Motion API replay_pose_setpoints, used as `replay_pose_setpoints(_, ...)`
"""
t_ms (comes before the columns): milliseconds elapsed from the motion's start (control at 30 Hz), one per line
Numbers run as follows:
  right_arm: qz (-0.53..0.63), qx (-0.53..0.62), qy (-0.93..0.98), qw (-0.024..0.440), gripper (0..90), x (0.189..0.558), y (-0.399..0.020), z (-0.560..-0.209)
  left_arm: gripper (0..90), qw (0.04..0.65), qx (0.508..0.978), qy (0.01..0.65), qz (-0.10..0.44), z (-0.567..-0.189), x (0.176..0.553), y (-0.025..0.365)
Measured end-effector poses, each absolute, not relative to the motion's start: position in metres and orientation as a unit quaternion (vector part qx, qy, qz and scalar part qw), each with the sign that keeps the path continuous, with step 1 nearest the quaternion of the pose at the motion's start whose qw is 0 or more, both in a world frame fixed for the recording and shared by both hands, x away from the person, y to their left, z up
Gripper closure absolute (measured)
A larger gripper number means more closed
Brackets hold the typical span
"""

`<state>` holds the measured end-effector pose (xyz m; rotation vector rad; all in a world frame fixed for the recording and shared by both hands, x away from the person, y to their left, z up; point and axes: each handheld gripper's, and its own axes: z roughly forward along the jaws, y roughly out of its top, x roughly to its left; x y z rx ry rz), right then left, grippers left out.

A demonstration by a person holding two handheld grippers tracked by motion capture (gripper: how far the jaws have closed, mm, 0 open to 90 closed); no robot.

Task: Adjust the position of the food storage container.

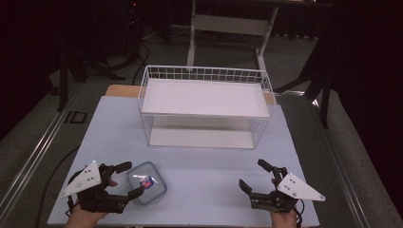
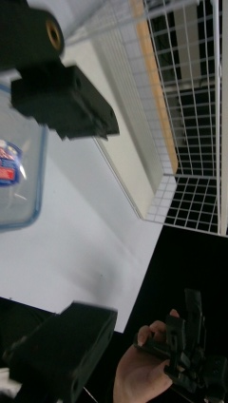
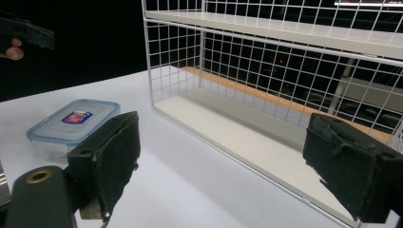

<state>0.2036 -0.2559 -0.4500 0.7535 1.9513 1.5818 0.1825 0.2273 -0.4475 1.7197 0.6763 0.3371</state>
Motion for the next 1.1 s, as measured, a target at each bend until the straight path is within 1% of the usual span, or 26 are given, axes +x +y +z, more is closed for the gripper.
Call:
replay_pose_setpoints(33, 0.584, 0.278, 0.719, 0.255, 12.0, 0.204, -0.256, -0.45, 16.8, 0.586, 0.742, 0.293, 0.146, -0.448, 0.182, 0.231)
replay_pose_setpoints(67, 0.585, 0.277, 0.719, 0.253, 12.0, 0.204, -0.256, -0.45, 21.0, 0.58, 0.744, 0.297, 0.147, -0.45, 0.181, 0.235)
replay_pose_setpoints(100, 0.586, 0.276, 0.719, 0.251, 12.0, 0.204, -0.256, -0.45, 31.0, 0.577, 0.746, 0.299, 0.148, -0.452, 0.18, 0.239)
replay_pose_setpoints(133, 0.586, 0.275, 0.72, 0.25, 12.0, 0.204, -0.256, -0.45, 36.7, 0.57, 0.75, 0.3, 0.149, -0.454, 0.179, 0.244)
replay_pose_setpoints(167, 0.586, 0.275, 0.72, 0.25, 12.0, 0.204, -0.256, -0.45, 36.7, 0.565, 0.753, 0.301, 0.149, -0.456, 0.179, 0.247)
replay_pose_setpoints(200, 0.586, 0.273, 0.721, 0.249, 12.1, 0.204, -0.256, -0.45, 46.0, 0.558, 0.759, 0.302, 0.15, -0.459, 0.178, 0.251)
replay_pose_setpoints(233, 0.586, 0.273, 0.721, 0.249, 12.1, 0.204, -0.256, -0.45, 46.0, 0.549, 0.766, 0.3, 0.149, -0.462, 0.177, 0.254)
replay_pose_setpoints(267, 0.586, 0.272, 0.722, 0.248, 12.1, 0.205, -0.256, -0.451, 57.2, 0.54, 0.773, 0.302, 0.142, -0.469, 0.176, 0.26)
replay_pose_setpoints(333, 0.586, 0.273, 0.722, 0.246, 12.1, 0.205, -0.255, -0.451, 67.1, 0.53, 0.779, 0.307, 0.134, -0.476, 0.175, 0.264)
replay_pose_setpoints(367, 0.587, 0.273, 0.722, 0.244, 12.1, 0.205, -0.255, -0.451, 71.4, 0.53, 0.779, 0.307, 0.134, -0.476, 0.175, 0.264)
replay_pose_setpoints(400, 0.587, 0.272, 0.722, 0.244, 12.1, 0.205, -0.255, -0.451, 75.2, 0.507, 0.789, 0.318, 0.138, -0.483, 0.174, 0.266)
replay_pose_setpoints(433, 0.587, 0.272, 0.723, 0.243, 12.1, 0.205, -0.255, -0.451, 79.0, 0.507, 0.789, 0.318, 0.138, -0.483, 0.174, 0.266)
replay_pose_setpoints(467, 0.587, 0.272, 0.723, 0.243, 12.1, 0.205, -0.255, -0.451, 79.0, 0.499, 0.793, 0.321, 0.136, -0.486, 0.174, 0.266)
replay_pose_setpoints(500, 0.587, 0.271, 0.723, 0.244, 12.1, 0.205, -0.255, -0.451, 82.7, 0.49, 0.8, 0.319, 0.135, -0.489, 0.173, 0.266)
replay_pose_setpoints(533, 0.588, 0.271, 0.722, 0.244, 12.0, 0.205, -0.256, -0.451, 89.2, 0.474, 0.816, 0.306, 0.128, -0.494, 0.171, 0.265)
replay_pose_setpoints(700, 0.59, 0.275, 0.722, 0.235, 12.1, 0.207, -0.256, -0.452, 90.0, 0.419, 0.852, 0.292, 0.115, -0.508, 0.173, 0.257)
replay_pose_setpoints(767, 0.591, 0.275, 0.721, 0.234, 12.1, 0.207, -0.256, -0.452, 90.0, 0.412, 0.858, 0.287, 0.111, -0.51, 0.174, 0.255)
replay_pose_setpoints(800, 0.592, 0.276, 0.721, 0.232, 12.1, 0.208, -0.257, -0.452, 90.0, 0.391, 0.871, 0.279, 0.1, -0.515, 0.176, 0.25)
replay_pose_setpoints(833, 0.592, 0.276, 0.721, 0.232, 12.1, 0.208, -0.257, -0.452, 90.0, 0.391, 0.871, 0.279, 0.1, -0.515, 0.176, 0.25)
replay_pose_setpoints(900, 0.593, 0.278, 0.72, 0.23, 12.1, 0.208, -0.258, -0.452, 90.0, 0.362, 0.888, 0.268, 0.091, -0.52, 0.178, 0.242)
replay_pose_setpoints(1000, 0.593, 0.277, 0.721, 0.227, 12.8, 0.209, -0.258, -0.453, 90.0, 0.352, 0.893, 0.265, 0.091, -0.521, 0.181, 0.237)
replay_pose_setpoints(1100, 0.595, 0.279, 0.719, 0.225, 12.8, 0.209, -0.259, -0.453, 90.0, 0.356, 0.893, 0.261, 0.088, -0.52, 0.184, 0.233)
